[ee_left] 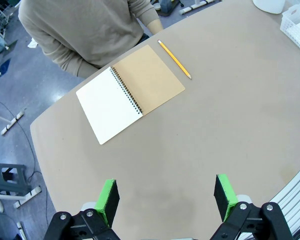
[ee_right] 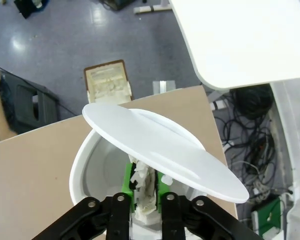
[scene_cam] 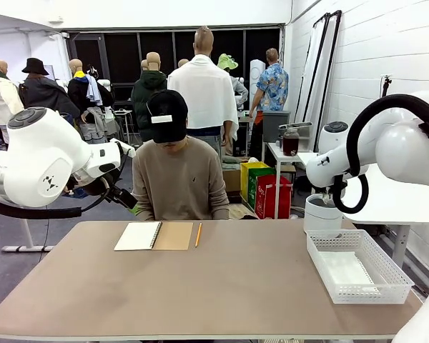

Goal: Sort the paper based on its condition.
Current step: If a person hands you a paper, place it in the Organizing basket , and if it's crumpled, put it in the Trash can.

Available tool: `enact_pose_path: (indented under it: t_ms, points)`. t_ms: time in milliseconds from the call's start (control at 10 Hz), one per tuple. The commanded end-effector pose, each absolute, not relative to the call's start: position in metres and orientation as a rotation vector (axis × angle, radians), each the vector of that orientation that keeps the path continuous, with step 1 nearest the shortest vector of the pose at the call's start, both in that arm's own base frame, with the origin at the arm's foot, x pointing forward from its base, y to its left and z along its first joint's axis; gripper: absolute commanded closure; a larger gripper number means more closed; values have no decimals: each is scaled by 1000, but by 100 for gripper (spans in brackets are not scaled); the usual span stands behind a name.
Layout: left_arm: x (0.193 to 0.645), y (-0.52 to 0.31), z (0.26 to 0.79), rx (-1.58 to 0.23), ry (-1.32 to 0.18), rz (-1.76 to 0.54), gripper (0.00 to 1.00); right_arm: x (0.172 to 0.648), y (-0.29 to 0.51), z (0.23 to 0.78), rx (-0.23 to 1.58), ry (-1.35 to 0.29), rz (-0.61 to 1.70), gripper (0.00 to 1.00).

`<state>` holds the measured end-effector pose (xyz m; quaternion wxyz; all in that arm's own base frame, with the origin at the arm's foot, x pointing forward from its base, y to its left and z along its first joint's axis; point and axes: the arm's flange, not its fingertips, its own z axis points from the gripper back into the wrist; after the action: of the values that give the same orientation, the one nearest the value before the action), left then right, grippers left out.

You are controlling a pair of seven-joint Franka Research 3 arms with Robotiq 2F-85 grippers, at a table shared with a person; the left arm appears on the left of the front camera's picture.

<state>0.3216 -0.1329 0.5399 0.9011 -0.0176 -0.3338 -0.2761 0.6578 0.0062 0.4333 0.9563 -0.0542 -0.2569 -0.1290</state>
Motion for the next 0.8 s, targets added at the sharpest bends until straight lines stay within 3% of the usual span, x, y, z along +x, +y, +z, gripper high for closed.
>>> enact_pose_path:
  t_ms: [0,100,200,700]
  points:
    - [321,-132,539,-40,-690,-569,0,666,11,433,-104,-518,-280,31]
    - [321,-132,539,-40,-690,-569,0,665,11,432,-102,-517,-280,11]
    - [321,-132,539,-40,-690,-569,0,665,10,434,-101,-520,-282,0]
    - [321,-132,539,-40,-690,-569,0,660,11,437,-87,-512,-287,0]
